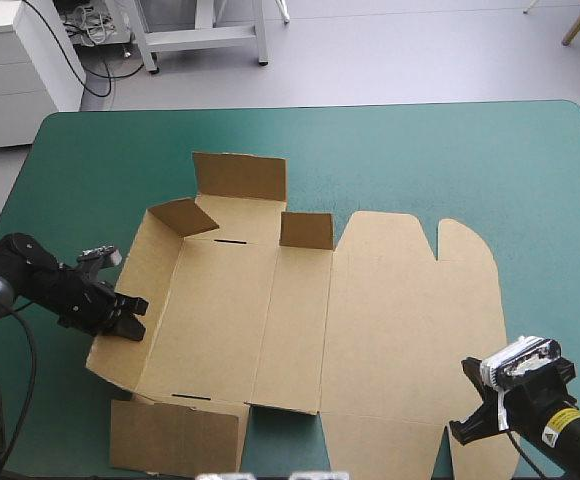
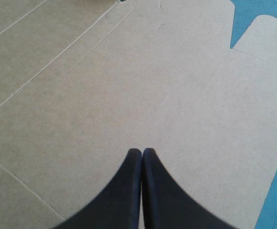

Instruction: Fold the box

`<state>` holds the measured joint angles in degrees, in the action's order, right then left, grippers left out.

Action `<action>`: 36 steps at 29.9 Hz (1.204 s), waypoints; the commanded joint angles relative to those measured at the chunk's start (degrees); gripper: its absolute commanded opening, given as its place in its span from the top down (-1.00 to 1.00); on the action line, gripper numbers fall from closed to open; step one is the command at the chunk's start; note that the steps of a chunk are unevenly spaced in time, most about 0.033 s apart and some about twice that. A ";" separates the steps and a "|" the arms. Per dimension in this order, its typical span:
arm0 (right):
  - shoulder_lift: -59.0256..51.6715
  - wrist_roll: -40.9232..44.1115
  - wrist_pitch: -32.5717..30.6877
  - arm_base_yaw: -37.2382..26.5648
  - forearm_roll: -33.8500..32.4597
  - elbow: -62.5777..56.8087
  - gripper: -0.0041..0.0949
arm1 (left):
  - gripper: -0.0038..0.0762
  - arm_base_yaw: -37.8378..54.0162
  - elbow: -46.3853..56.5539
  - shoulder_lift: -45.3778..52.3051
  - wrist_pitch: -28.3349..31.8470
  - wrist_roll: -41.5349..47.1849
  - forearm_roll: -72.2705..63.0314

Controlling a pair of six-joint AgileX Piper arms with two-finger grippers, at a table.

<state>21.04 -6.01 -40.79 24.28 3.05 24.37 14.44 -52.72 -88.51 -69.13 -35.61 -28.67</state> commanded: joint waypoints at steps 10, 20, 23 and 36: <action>0.40 -0.09 3.77 -0.47 0.22 1.42 0.96 | 0.92 -2.84 -14.21 1.66 3.24 0.40 14.88; 0.40 -0.09 3.77 -0.47 0.22 1.42 0.96 | 0.92 -22.53 -19.48 1.54 23.21 4.76 38.73; 0.40 -0.09 3.66 -0.47 0.22 1.42 0.96 | 0.92 -27.61 -19.73 0.97 26.47 8.01 46.62; 0.40 -0.09 3.58 -0.47 1.92 1.42 0.96 | 0.92 -43.10 -26.35 0.33 34.07 7.24 56.99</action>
<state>21.04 -6.01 -40.79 24.28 4.40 24.37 -25.13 -76.50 -90.58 -39.11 -28.41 23.48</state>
